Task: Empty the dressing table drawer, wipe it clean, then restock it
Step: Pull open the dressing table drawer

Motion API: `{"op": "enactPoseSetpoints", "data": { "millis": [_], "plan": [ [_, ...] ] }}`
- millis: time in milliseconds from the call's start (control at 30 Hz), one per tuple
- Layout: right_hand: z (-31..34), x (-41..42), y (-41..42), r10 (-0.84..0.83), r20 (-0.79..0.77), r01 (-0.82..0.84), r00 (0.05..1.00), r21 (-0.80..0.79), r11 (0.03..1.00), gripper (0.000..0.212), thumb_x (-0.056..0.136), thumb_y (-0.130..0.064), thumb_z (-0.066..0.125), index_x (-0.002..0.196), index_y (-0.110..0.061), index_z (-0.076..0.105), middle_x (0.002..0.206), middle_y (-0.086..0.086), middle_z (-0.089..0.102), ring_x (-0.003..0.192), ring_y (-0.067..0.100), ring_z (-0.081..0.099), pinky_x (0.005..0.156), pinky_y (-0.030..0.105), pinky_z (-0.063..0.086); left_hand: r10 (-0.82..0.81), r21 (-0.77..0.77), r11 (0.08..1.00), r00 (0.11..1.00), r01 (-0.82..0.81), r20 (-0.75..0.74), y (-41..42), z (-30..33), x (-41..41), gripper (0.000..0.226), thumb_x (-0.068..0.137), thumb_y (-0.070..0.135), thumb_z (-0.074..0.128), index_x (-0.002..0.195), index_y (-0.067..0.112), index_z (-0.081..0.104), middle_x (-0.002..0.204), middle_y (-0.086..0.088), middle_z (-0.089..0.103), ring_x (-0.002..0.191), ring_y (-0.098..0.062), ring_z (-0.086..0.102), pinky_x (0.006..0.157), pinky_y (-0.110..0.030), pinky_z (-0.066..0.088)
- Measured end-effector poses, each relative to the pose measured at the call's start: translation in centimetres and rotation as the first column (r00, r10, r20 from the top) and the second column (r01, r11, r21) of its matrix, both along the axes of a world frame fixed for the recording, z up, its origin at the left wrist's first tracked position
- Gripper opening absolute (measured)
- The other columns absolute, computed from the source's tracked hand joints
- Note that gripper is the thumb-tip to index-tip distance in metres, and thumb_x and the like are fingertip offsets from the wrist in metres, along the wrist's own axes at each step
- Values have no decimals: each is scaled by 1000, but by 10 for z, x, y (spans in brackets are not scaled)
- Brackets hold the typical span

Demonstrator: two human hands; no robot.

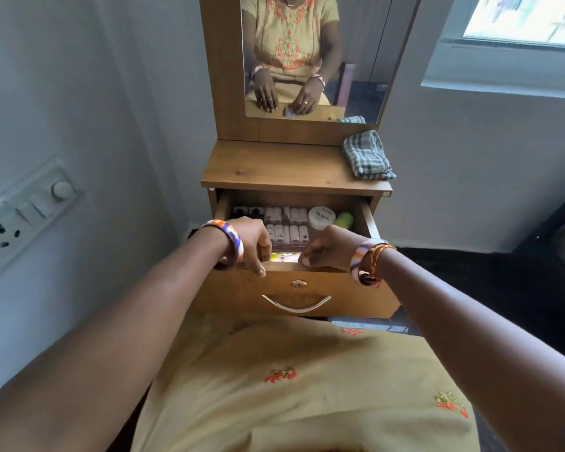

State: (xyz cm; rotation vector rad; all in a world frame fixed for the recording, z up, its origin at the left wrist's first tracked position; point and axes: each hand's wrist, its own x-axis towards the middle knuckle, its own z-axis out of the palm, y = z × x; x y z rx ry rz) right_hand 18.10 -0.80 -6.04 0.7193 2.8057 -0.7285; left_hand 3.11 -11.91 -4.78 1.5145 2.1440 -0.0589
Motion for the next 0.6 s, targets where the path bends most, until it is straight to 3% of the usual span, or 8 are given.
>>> {"op": "enactPoseSetpoints", "data": {
  "millis": [67, 133, 267, 400, 600],
  "plan": [
    [1, 2, 2, 18, 41, -14, 999, -96, 995, 25, 87, -21, 62, 109, -12, 70, 92, -2, 65, 85, 10, 59, 69, 13, 47, -28, -54, 998, 998, 32, 64, -1, 1, -1, 26, 75, 25, 77, 97, 14, 70, 86, 3, 65, 81, -13, 60, 66, -21, 47],
    [1, 3, 4, 23, 111, -1, 994, -196, 981, 25, 85, -22, 65, 109, -15, 70, 92, -5, 64, 82, 7, 58, 69, 10, 48, -54, -137, 988, 990, 72, 131, -1, 2, 0, 19, 74, 24, 78, 88, 19, 67, 77, 7, 64, 77, -12, 59, 71, -24, 50],
    [-3, 4, 5, 15, 260, 95, 965, -402, 911, 23, 83, -20, 67, 106, -16, 70, 95, -1, 68, 88, 14, 65, 81, 32, 56, -79, -274, 952, 973, 138, 215, -1, 1, 9, 17, 74, 22, 78, 81, 21, 62, 73, 8, 62, 75, -13, 59, 78, -30, 54],
    [-1, 3, 5, 62, 323, 91, 944, -437, 895, 24, 85, -18, 65, 109, -14, 68, 85, -7, 66, 76, 7, 63, 64, 19, 55, -117, -280, 943, 968, 178, 221, -2, 3, 17, 18, 76, 18, 75, 85, 16, 60, 68, 8, 57, 61, -6, 54, 53, -14, 48],
    [1, -15, 11, 179, 417, 51, 891, -484, 874, 26, 85, -11, 65, 111, -7, 65, 82, -4, 66, 73, 8, 64, 63, 21, 56, -89, -294, 944, 973, 151, 214, -1, 4, 16, 27, 78, 21, 74, 100, 9, 65, 68, 7, 56, 53, -1, 55, 48, -11, 46]
  ]
}}
